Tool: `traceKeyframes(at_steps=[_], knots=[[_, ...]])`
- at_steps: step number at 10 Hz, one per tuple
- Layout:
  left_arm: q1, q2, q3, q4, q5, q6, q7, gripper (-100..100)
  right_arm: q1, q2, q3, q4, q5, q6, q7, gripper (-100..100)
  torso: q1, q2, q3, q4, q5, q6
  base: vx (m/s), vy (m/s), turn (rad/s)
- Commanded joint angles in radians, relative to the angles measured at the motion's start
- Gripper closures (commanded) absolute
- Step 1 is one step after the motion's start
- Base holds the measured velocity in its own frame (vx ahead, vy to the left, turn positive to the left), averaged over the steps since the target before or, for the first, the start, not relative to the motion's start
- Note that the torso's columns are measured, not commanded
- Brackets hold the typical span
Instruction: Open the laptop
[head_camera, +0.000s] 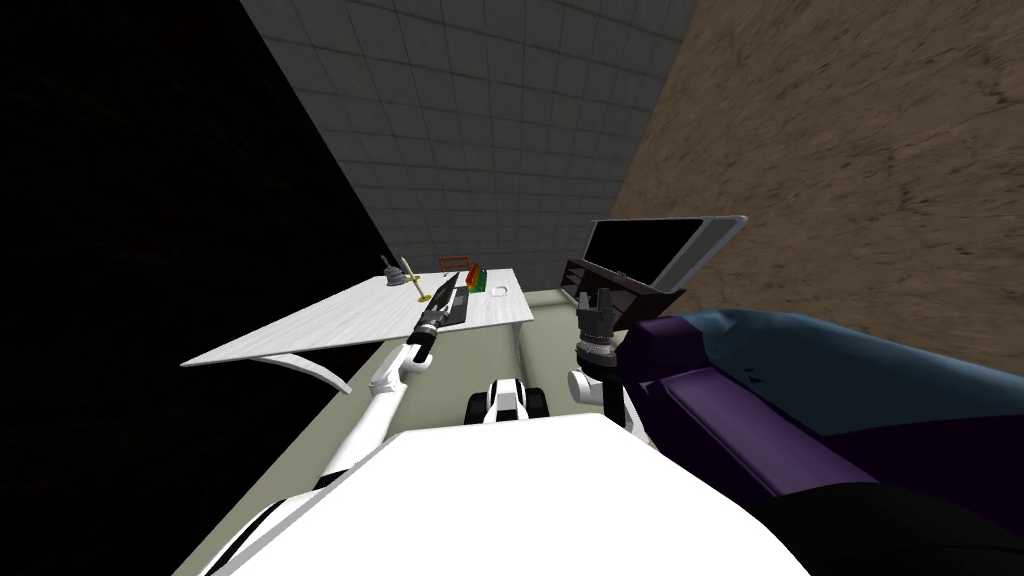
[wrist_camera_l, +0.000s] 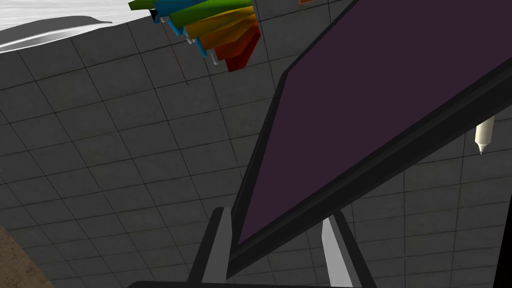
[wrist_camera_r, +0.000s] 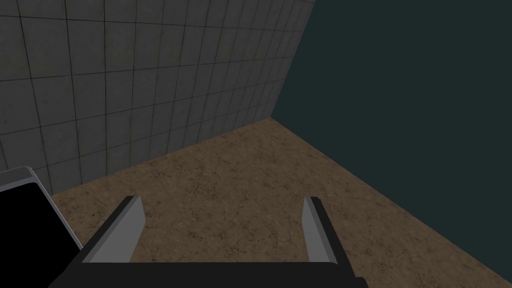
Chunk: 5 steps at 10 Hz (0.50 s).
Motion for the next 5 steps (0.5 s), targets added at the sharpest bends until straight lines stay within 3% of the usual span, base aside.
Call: traceKeyframes(at_steps=[1,4,5], knots=[[-0.036,-0.027,0.039,0.071,0.074,-0.042,-0.082,100,0.000,0.000,0.000,0.000,0.000,0.000,0.000,0,0.002,0.001,0.001,0.003,0.000,0.002,-0.043,0.036,-0.023],[-0.036,-0.027,0.039,0.108,0.076,-0.042,-0.166,100,0.000,0.000,0.000,0.000,0.000,0.000,0.000,0,0.002,-0.001,0.000,-0.003,0.002,-0.002,-0.010,0.005,-0.017],[-0.036,-0.027,0.039,0.108,0.076,-0.042,-0.172,100,0.000,0.000,0.000,0.000,0.000,0.000,0.000,0,0.004,-0.002,-0.001,-0.002,0.001,-0.003,-0.004,-0.016,-0.006]])
